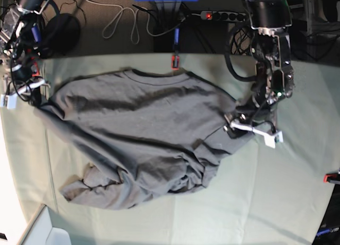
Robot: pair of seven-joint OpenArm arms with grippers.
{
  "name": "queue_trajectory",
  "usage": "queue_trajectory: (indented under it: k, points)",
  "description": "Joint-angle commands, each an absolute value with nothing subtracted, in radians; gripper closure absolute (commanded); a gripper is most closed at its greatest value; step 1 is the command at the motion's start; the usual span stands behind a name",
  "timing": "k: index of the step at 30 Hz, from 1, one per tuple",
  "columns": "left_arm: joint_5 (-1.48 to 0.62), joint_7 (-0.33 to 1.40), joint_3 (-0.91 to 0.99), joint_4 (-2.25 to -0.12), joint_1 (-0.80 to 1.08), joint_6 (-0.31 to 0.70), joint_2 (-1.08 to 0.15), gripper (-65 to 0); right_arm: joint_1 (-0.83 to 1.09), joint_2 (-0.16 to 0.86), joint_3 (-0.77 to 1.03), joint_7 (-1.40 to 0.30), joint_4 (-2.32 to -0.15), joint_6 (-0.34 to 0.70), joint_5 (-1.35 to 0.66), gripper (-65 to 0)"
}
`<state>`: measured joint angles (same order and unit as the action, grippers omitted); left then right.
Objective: Layout the t-shirt on the table in an organized manner, then fold the t-shirt properly
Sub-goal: 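Grasp the shirt collar side with the right gripper and the body with the left, then lift the shirt with both grippers and swing it across the table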
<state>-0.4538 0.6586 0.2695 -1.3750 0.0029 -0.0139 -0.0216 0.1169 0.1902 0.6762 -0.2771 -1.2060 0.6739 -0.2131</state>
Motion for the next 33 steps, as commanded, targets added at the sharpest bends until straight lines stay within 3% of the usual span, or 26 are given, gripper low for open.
queue_trajectory:
  k: [1, 24, 33]
  points:
    - [-0.463, 0.644, 0.269, -1.392, -0.013, -0.007, -0.027, -38.4, 0.107, 0.205, 0.68, -0.249, -1.224, 0.687, -0.228, 0.0]
    - [-0.463, 0.647, 0.306, -1.382, -0.013, -0.007, -0.019, -38.3, 0.127, 0.205, 0.682, -0.249, -1.222, 0.687, -0.229, 0.0]
    - [-0.469, 0.644, 0.311, -1.283, -0.045, -0.005, -0.019, -30.7, 0.128, 0.203, 0.682, -0.249, -1.222, 0.687, -0.229, 0.0]
